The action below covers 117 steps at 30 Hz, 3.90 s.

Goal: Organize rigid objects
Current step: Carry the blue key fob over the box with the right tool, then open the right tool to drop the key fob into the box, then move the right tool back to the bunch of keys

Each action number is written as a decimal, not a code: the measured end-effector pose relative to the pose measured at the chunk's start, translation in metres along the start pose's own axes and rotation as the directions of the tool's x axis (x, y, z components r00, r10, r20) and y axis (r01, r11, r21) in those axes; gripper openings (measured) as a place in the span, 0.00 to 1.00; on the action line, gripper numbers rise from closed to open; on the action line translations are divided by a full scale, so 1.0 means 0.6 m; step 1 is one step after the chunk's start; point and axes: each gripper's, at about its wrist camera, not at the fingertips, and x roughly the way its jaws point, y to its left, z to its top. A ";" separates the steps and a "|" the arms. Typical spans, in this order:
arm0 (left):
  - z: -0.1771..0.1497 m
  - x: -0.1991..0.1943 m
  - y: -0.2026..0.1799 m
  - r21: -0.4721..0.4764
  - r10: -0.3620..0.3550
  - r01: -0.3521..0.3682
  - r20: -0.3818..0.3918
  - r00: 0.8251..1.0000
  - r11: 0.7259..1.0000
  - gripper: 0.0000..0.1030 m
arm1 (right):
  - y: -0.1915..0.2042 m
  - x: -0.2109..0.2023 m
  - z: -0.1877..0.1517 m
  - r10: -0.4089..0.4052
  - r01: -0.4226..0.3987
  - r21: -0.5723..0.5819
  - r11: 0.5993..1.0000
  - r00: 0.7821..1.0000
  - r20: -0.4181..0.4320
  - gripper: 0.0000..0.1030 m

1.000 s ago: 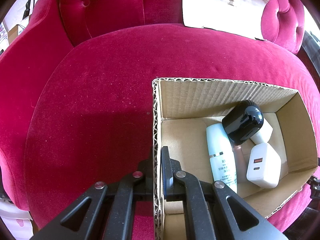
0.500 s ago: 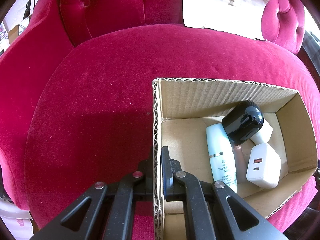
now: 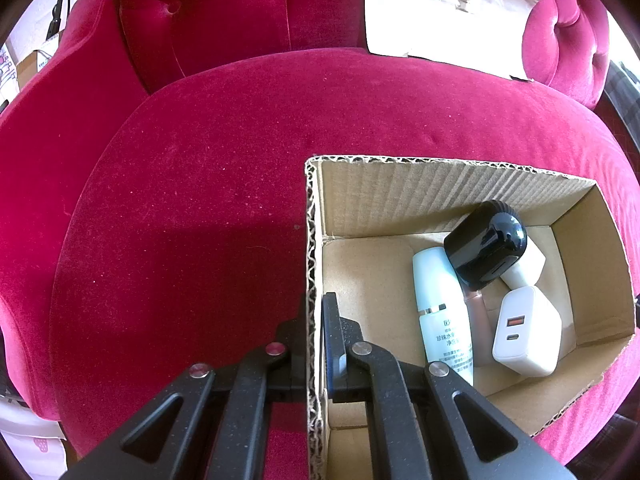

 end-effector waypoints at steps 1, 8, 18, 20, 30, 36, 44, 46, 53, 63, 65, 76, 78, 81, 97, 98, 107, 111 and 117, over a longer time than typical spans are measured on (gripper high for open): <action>0.000 0.000 0.000 0.000 0.000 0.000 0.000 1.000 1.000 0.04 | 0.001 -0.003 0.003 0.001 -0.001 0.000 1.000 1.000 0.004 0.32; 0.000 0.000 0.001 -0.003 -0.002 0.002 0.000 1.000 1.000 0.04 | 0.015 -0.029 0.023 0.004 -0.004 0.001 1.000 0.999 0.043 0.32; 0.000 -0.001 -0.001 -0.003 0.002 -0.002 0.002 1.000 1.000 0.04 | 0.043 -0.054 0.052 0.023 -0.023 -0.001 1.000 0.995 0.092 0.32; -0.001 -0.001 -0.001 -0.003 0.001 -0.001 0.002 1.000 1.000 0.04 | 0.049 -0.058 0.056 0.031 -0.031 0.000 1.000 0.994 0.104 0.32; -0.001 -0.001 -0.002 -0.001 0.002 -0.002 0.002 1.000 1.000 0.04 | 0.089 -0.081 0.075 0.057 -0.051 -0.037 0.998 0.984 0.170 0.32; -0.001 -0.001 0.000 -0.003 0.000 0.000 0.003 1.000 1.000 0.04 | 0.113 -0.088 0.083 0.082 -0.073 -0.052 0.996 0.979 0.186 0.32; -0.002 -0.002 0.001 -0.003 0.000 0.000 0.004 1.000 1.000 0.04 | 0.150 -0.089 0.088 0.112 -0.096 -0.091 0.991 0.975 0.193 0.32; -0.002 -0.001 0.002 -0.004 -0.002 0.002 0.004 1.000 1.000 0.04 | 0.162 -0.090 0.088 0.116 -0.097 -0.104 0.990 0.973 0.197 0.32; -0.001 -0.002 0.004 -0.002 -0.004 0.004 0.003 1.000 1.000 0.03 | 0.196 -0.083 0.095 0.139 -0.115 -0.134 0.984 0.972 0.189 0.32; -0.002 -0.001 0.007 -0.004 -0.006 0.007 0.003 1.000 1.000 0.03 | 0.228 -0.063 0.105 0.153 -0.125 -0.163 0.979 0.974 0.169 0.32; -0.002 -0.001 0.007 -0.004 -0.006 0.006 0.003 1.000 1.000 0.03 | 0.235 -0.058 0.107 0.155 -0.126 -0.169 0.977 0.974 0.165 0.32; -0.001 0.000 0.007 -0.007 -0.007 0.007 0.002 1.000 1.000 0.03 | 0.264 -0.032 0.115 0.175 -0.149 -0.190 0.970 0.976 0.128 0.32; -0.002 0.000 0.008 -0.010 -0.007 0.007 0.002 1.000 1.000 0.03 | 0.270 -0.028 0.115 0.177 -0.152 -0.194 0.969 0.976 0.124 0.32; -0.002 -0.001 0.011 -0.012 -0.011 0.011 0.005 1.000 1.000 0.03 | 0.278 -0.023 0.116 0.190 -0.166 -0.196 0.967 0.975 0.116 0.32; 0.001 -0.003 0.013 -0.013 -0.013 0.013 0.003 1.000 1.000 0.03 | 0.295 -0.018 0.118 0.217 -0.192 -0.203 0.960 0.970 0.112 0.41; 0.000 -0.003 0.014 -0.012 -0.012 0.012 0.003 1.000 1.000 0.03 | 0.293 -0.018 0.117 0.214 -0.188 -0.205 0.960 0.970 0.114 0.46; 0.000 -0.005 0.013 -0.015 -0.009 0.009 0.005 1.000 1.000 0.03 | 0.282 -0.023 0.119 0.159 -0.128 -0.194 0.972 0.975 0.153 0.96; 0.000 -0.005 0.013 -0.016 -0.008 0.008 0.005 1.000 1.000 0.03 | 0.275 -0.020 0.122 0.158 -0.130 -0.185 0.974 0.977 0.145 1.00; 0.000 -0.005 0.012 -0.013 -0.007 0.007 0.005 1.000 1.000 0.03 | 0.270 -0.023 0.122 0.161 -0.132 -0.185 0.974 0.976 0.150 1.00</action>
